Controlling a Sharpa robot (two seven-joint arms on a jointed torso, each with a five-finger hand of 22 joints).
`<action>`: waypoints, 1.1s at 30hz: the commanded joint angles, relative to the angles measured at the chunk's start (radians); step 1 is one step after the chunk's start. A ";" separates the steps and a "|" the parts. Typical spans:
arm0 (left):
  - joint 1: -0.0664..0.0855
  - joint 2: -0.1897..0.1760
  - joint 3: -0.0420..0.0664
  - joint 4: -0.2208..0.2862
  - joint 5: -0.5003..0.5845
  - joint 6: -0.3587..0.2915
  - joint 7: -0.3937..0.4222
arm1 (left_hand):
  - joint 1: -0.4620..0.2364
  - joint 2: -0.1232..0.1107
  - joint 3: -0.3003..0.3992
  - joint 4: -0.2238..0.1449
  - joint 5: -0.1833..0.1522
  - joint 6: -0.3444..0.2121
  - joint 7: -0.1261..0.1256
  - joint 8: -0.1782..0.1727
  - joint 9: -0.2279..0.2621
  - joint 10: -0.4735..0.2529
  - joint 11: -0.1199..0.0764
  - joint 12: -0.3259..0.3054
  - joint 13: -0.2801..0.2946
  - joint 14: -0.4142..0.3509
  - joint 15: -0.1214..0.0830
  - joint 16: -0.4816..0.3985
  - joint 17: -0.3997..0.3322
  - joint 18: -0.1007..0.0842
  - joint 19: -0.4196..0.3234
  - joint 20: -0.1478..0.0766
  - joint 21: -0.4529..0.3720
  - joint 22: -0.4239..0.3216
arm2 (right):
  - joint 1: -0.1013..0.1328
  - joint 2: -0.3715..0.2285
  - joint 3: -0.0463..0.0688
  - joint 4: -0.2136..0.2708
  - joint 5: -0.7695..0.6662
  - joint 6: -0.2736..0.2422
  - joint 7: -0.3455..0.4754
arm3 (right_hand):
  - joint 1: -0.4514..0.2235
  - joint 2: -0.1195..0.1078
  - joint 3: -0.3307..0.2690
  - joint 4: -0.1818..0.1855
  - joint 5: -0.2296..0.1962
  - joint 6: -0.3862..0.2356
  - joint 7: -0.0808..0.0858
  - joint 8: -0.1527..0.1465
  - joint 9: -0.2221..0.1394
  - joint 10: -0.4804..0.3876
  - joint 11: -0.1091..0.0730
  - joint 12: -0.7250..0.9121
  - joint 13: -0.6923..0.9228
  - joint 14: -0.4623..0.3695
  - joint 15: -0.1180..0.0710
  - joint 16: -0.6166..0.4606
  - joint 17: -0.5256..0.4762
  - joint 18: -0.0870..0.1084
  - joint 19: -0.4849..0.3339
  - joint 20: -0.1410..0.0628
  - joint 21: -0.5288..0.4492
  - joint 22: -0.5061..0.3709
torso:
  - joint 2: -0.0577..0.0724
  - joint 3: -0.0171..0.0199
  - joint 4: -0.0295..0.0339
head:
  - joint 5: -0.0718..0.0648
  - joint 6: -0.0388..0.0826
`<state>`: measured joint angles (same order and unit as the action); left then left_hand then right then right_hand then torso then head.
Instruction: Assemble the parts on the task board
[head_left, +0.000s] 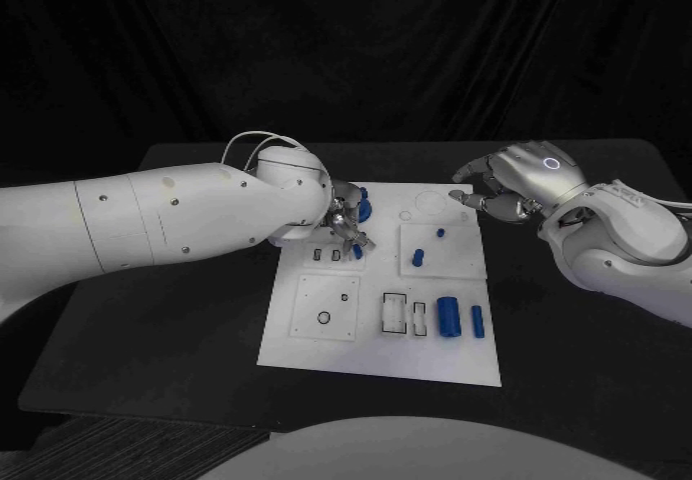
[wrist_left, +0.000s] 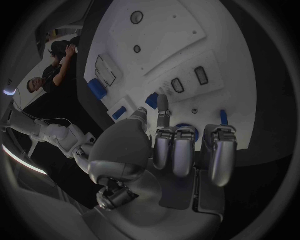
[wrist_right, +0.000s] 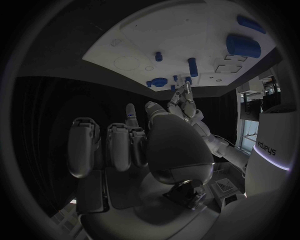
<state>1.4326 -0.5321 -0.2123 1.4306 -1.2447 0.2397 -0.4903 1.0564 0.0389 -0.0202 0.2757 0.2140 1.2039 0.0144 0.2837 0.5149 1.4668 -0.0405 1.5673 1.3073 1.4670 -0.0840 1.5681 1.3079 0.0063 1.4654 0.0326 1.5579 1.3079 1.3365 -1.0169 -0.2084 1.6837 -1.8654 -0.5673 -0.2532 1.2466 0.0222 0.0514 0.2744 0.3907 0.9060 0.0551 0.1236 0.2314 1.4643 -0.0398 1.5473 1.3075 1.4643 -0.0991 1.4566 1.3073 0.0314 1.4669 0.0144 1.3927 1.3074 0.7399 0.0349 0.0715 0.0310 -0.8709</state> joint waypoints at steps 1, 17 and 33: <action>-0.003 0.004 0.001 -0.001 -0.002 0.021 0.014 | 0.009 -0.002 0.003 -0.004 0.005 -0.005 0.002 -0.007 0.002 0.104 -0.004 0.004 0.263 0.104 -0.003 0.003 0.263 0.000 0.084 -0.005 -0.003 0.244 | -0.003 0.001 0.001 -0.001 -0.006 0.001 -0.021 | 0.007 -0.001 0.005 0.001 0.004 0.007 0.001 -0.006 -0.001 0.087 0.001 -0.004 0.232 0.071 0.000 0.000 0.070 0.010 0.038 -0.001 -0.004 0.209 | 0.000 -0.0003 0.0015 | -0.002 0.001; -0.006 0.009 0.001 -0.005 -0.002 0.033 0.005 | 0.031 -0.003 0.017 -0.019 0.026 -0.006 0.001 -0.017 0.014 0.104 -0.003 0.004 0.263 0.104 -0.002 0.003 0.263 0.002 0.081 -0.004 -0.006 0.241 | -0.004 0.004 0.001 -0.004 0.036 0.003 -0.017 | 0.007 -0.001 0.005 0.002 0.004 0.007 0.001 -0.007 -0.002 0.087 0.001 -0.005 0.230 0.071 0.000 -0.001 0.068 0.010 0.037 -0.001 -0.006 0.209 | 0.000 -0.0005 -0.0006 | -0.002 -0.002; -0.007 0.009 0.001 -0.009 -0.002 0.039 0.005 | 0.065 -0.011 0.042 -0.049 0.054 -0.010 0.001 -0.034 0.027 0.104 -0.003 0.004 0.263 0.104 -0.002 0.003 0.263 0.004 0.073 -0.004 -0.013 0.235 | -0.005 0.005 0.001 -0.006 0.038 0.003 -0.016 | 0.008 -0.002 0.006 0.001 0.004 0.006 0.002 -0.007 -0.002 0.087 0.001 -0.006 0.230 0.071 0.000 -0.001 0.068 0.010 0.037 -0.001 -0.005 0.209 | 0.000 -0.0006 -0.0001 | -0.002 -0.002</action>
<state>1.4275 -0.5252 -0.2123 1.4218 -1.2448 0.2655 -0.4930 1.1118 0.0258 0.0216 0.2340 0.2648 1.2003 0.0181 0.2526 0.5416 1.4668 -0.0405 1.5673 1.3073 1.4670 -0.0840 1.5681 1.3077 0.0064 1.4654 0.0326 1.5504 1.3077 1.3339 -1.0119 -0.2084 1.6777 -1.8276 -0.5653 -0.2534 1.2465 0.0221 0.0514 0.2744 0.3906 0.9060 0.0551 0.1197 0.2305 1.4642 -0.0399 1.5474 1.3073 1.4643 -0.0991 1.4566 1.3073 0.0314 1.4669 0.0144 1.3927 1.3073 0.7400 0.0342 0.0712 0.0288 -0.8729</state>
